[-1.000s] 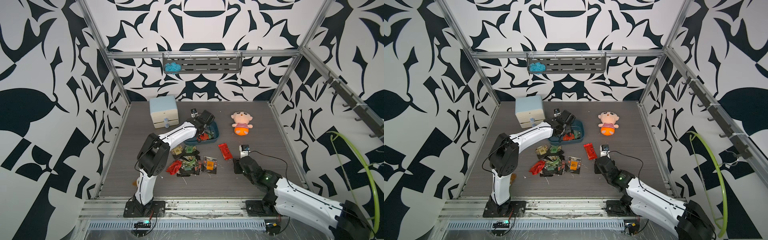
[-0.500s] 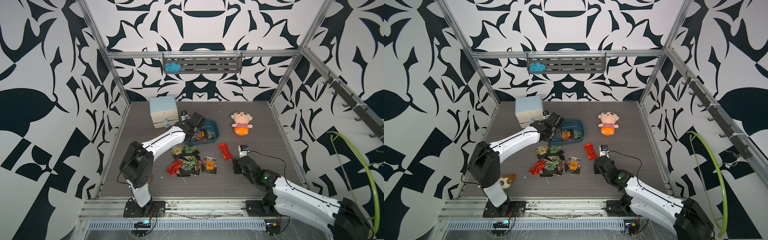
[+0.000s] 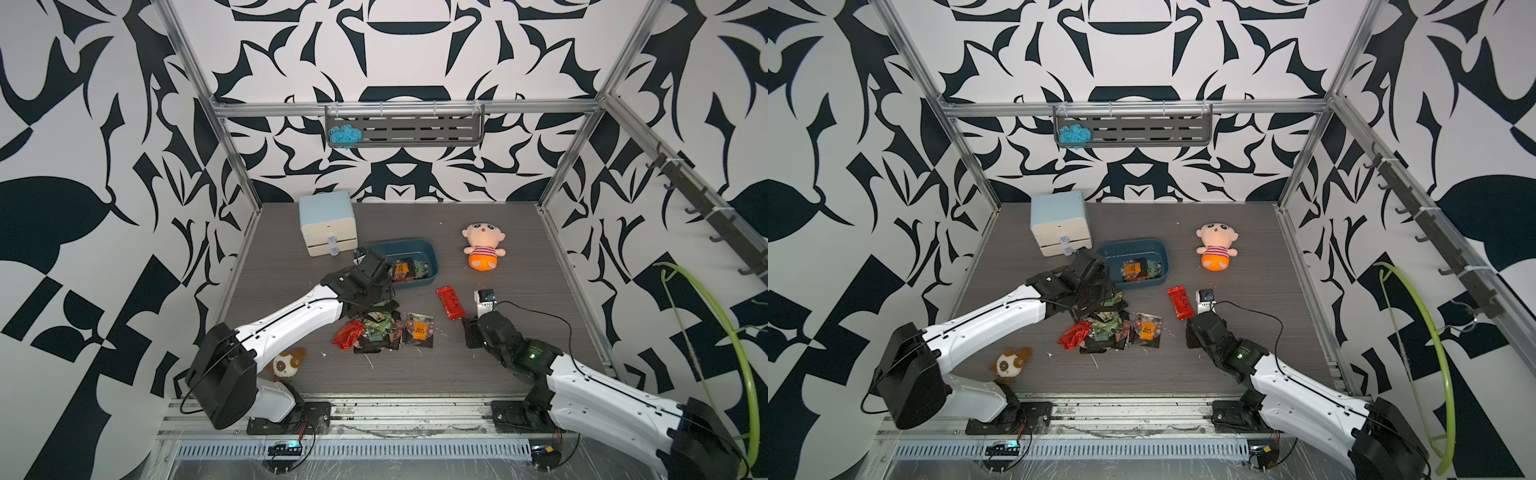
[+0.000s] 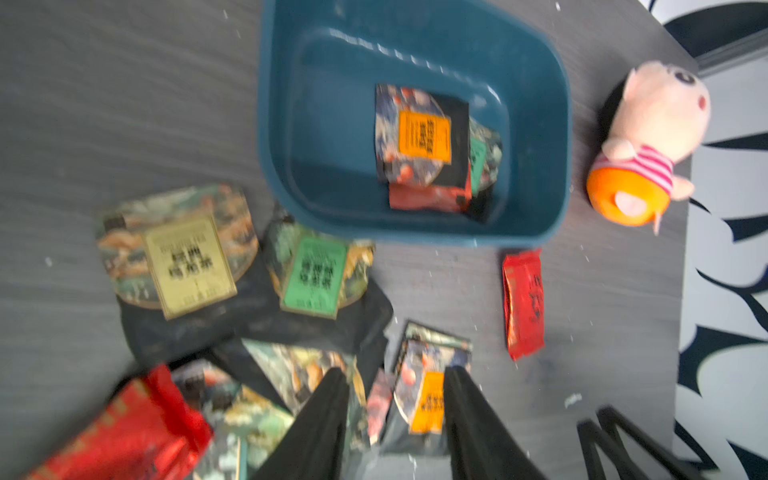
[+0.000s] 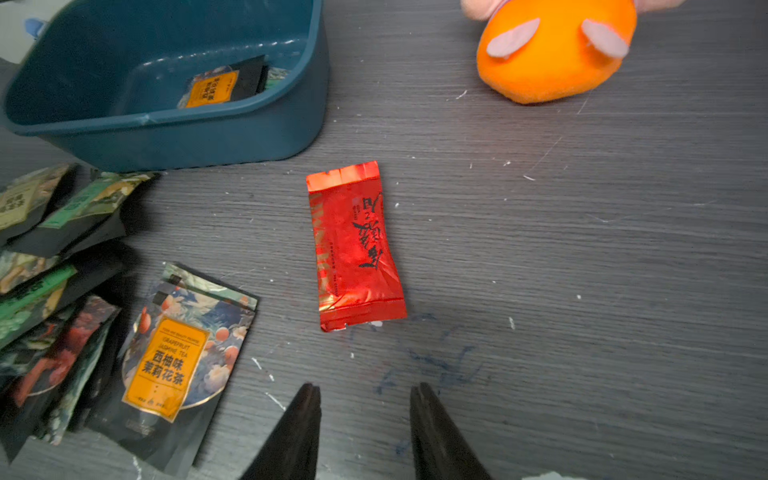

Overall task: Put the tea bags into the storage box
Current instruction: Place the tea bag in the storage box, then pick up the tea bag from the center of the board.

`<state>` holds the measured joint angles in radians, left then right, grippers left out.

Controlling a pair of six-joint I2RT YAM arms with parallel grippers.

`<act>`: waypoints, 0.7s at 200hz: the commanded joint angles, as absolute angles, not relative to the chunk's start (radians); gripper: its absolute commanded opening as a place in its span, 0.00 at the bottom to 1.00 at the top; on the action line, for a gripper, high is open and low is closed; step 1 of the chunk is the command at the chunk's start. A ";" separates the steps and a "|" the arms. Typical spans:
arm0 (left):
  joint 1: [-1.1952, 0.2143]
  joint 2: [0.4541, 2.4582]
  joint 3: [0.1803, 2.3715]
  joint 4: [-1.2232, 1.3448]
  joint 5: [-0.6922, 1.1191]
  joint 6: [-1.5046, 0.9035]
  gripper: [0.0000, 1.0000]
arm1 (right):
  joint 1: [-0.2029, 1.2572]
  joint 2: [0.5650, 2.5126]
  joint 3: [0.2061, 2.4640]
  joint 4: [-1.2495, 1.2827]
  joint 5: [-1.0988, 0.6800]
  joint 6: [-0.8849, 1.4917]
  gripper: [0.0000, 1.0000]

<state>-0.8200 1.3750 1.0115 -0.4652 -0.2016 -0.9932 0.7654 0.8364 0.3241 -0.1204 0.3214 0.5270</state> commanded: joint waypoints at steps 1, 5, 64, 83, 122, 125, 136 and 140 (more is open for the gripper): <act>-0.887 1.315 0.957 -0.437 -0.210 -1.057 0.45 | 0.765 0.822 0.325 -0.033 0.243 0.500 0.41; -0.903 1.308 0.946 -0.433 -0.214 -1.065 0.45 | 0.766 0.822 0.322 -0.026 0.233 0.499 0.41; -1.066 1.357 0.828 -0.289 -0.170 -1.172 0.46 | 0.765 0.836 0.314 0.008 0.169 0.501 0.42; -1.086 1.412 0.841 -0.259 -0.139 -1.162 0.45 | 0.765 0.847 0.304 0.036 0.141 0.510 0.43; -1.094 1.480 0.819 -0.183 -0.124 -1.195 0.43 | 0.765 0.900 0.307 0.067 0.120 0.523 0.43; -1.094 1.487 0.815 -0.170 -0.119 -1.195 0.43 | 0.765 0.907 0.309 0.069 0.117 0.524 0.43; -1.094 1.510 0.813 -0.152 -0.104 -1.199 0.43 | 0.765 0.936 0.319 0.072 0.107 0.530 0.43; -1.094 1.520 0.814 -0.153 -0.100 -1.201 0.42 | 0.765 0.948 0.323 0.075 0.105 0.534 0.43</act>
